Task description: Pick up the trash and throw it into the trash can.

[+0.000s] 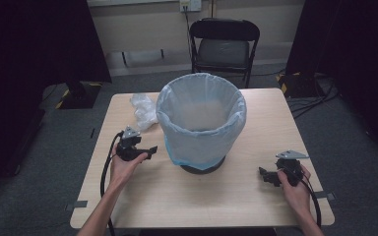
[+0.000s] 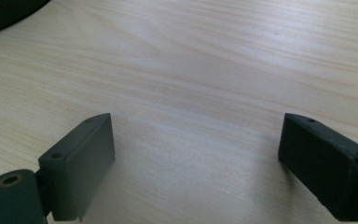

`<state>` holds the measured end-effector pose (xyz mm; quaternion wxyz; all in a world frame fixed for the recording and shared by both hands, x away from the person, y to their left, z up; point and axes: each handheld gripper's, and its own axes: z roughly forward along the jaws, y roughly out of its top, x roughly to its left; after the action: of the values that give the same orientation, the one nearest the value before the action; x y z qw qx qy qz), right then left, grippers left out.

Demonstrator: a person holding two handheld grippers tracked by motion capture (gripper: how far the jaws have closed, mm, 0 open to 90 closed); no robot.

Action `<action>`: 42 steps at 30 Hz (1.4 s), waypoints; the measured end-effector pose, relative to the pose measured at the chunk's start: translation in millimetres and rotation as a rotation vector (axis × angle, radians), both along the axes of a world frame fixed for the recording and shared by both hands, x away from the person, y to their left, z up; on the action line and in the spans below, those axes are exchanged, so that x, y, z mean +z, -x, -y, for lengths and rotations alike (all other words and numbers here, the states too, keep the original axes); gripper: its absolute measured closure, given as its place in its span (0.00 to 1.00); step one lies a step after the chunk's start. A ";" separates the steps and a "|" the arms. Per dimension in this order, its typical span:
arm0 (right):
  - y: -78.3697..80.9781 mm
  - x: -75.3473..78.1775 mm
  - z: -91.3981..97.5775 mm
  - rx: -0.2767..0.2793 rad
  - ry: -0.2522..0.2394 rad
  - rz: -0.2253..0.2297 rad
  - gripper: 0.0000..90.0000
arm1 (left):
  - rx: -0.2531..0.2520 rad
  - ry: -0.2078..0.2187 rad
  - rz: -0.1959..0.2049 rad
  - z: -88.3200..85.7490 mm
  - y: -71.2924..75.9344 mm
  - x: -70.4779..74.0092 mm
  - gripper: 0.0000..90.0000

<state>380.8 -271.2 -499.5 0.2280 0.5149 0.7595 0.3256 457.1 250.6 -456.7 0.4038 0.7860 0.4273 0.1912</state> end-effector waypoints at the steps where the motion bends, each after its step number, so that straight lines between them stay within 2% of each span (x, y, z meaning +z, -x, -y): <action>1: 0.0 0.0 0.0 0.000 0.000 0.000 0.11 | 0.006 0.011 0.005 -1.0 -6.1 0.9 0.19; 4: 0.0 0.0 0.0 0.000 0.000 0.000 0.11 | 0.019 0.017 0.011 -2.1 -17.3 2.7 0.18; 5: 0.0 0.0 0.0 0.000 0.000 0.000 0.11 | 0.016 -0.003 0.005 -3.2 -28.7 3.2 0.18; 6: 0.0 0.0 0.0 0.000 0.001 0.000 0.11 | 0.016 -0.003 0.005 -3.2 -28.7 3.2 0.19; 9: 0.0 0.0 0.0 0.000 0.000 0.000 0.11 | 0.028 0.012 -0.018 -8.3 -46.2 1.8 0.19; 11: 0.0 0.0 0.0 0.000 0.000 0.000 0.11 | 0.044 0.012 -0.002 -10.7 -59.1 4.3 0.19; 14: 0.0 0.0 0.0 0.000 0.000 0.000 0.11 | 0.043 -0.003 0.004 -9.9 -67.1 6.1 0.19; 16: 0.0 0.0 0.0 0.000 0.000 0.000 0.11 | 0.051 -0.004 0.030 -10.9 -75.1 6.8 0.19; 17: 0.0 0.0 0.0 0.000 0.000 0.000 0.11 | 0.052 -0.006 0.024 -10.9 -78.7 7.5 0.19; 18: 0.0 0.0 0.0 0.001 0.000 0.000 0.11 | 0.056 0.009 0.023 -10.6 -84.6 7.6 0.19; 20: 0.0 0.0 0.0 0.001 0.001 0.000 0.11 | 0.047 -0.006 0.019 -8.8 -91.5 9.0 0.19; 22: 0.0 0.0 0.0 0.000 0.000 0.000 0.11 | 0.063 -0.020 0.053 -4.6 -98.3 8.0 0.20; 23: 0.0 -0.1 0.0 0.000 0.001 0.001 0.11 | 0.058 -0.027 0.048 -4.4 -102.0 7.4 0.20; 25: 0.0 0.0 0.0 0.000 0.001 0.000 0.11 | 0.063 -0.010 0.016 -1.7 -111.1 3.7 0.19; 26: 0.0 0.0 0.0 0.000 0.000 0.000 0.11 | 0.067 -0.023 0.040 -0.8 -113.6 2.3 0.19; 27: 0.0 0.0 0.0 0.000 0.000 0.000 0.11 | 0.074 -0.018 0.065 0.7 -115.7 0.8 0.19; 28: 0.0 0.0 0.0 0.000 0.001 0.000 0.11 | 0.070 -0.019 0.054 1.2 -118.2 0.3 0.20; 29: 0.1 0.0 0.0 0.000 0.001 0.000 0.11 | 0.061 -0.027 0.011 4.4 -126.8 -2.2 0.18; 30: 0.1 0.0 0.0 0.000 0.001 0.000 0.11 | 0.061 -0.027 0.011 4.4 -126.8 -2.2 0.18; 31: 0.0 0.0 0.0 0.001 0.001 0.000 0.11 | 0.062 -0.049 0.024 8.9 -131.8 -4.0 0.18; 32: 0.0 0.0 0.0 0.001 0.001 0.000 0.11 | 0.062 -0.049 0.024 8.9 -131.8 -4.0 0.18; 33: 0.0 0.0 0.0 0.001 0.001 0.000 0.11 | 0.063 -0.055 0.007 11.0 -136.5 -5.2 0.18; 35: 0.0 0.0 0.0 0.000 0.001 0.000 0.11 | 0.073 -0.080 0.023 13.0 -141.0 -8.1 0.18; 36: 0.0 0.0 0.0 0.001 0.001 0.000 0.11 | 0.071 -0.087 0.019 12.9 -142.7 -10.6 0.19; 37: 0.0 0.0 0.0 0.000 0.001 0.000 0.11 | 0.094 -0.094 0.004 13.0 -144.9 -16.7 0.20; 38: 0.1 0.0 0.0 0.001 0.001 0.001 0.11 | 0.096 -0.102 -0.019 12.5 -146.1 -20.4 0.22; 39: 0.1 0.0 0.0 0.001 0.002 0.001 0.11 | 0.096 -0.102 -0.019 12.5 -146.1 -20.4 0.27; 40: 0.1 0.0 0.0 0.001 0.002 0.001 0.11 | 0.096 -0.117 -0.028 11.3 -147.1 -24.1 0.27; 41: 0.1 0.0 0.0 0.001 0.002 0.001 0.11 | 0.104 -0.147 -0.047 6.7 -147.8 -26.7 0.41; 42: 0.1 0.0 0.0 0.001 0.002 0.001 0.11 | 0.104 -0.147 -0.047 6.7 -147.8 -26.7 0.47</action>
<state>380.7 -271.2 -499.6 0.2289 0.5142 0.7598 0.3253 604.9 243.9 -483.4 0.3246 0.7944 0.4618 0.2243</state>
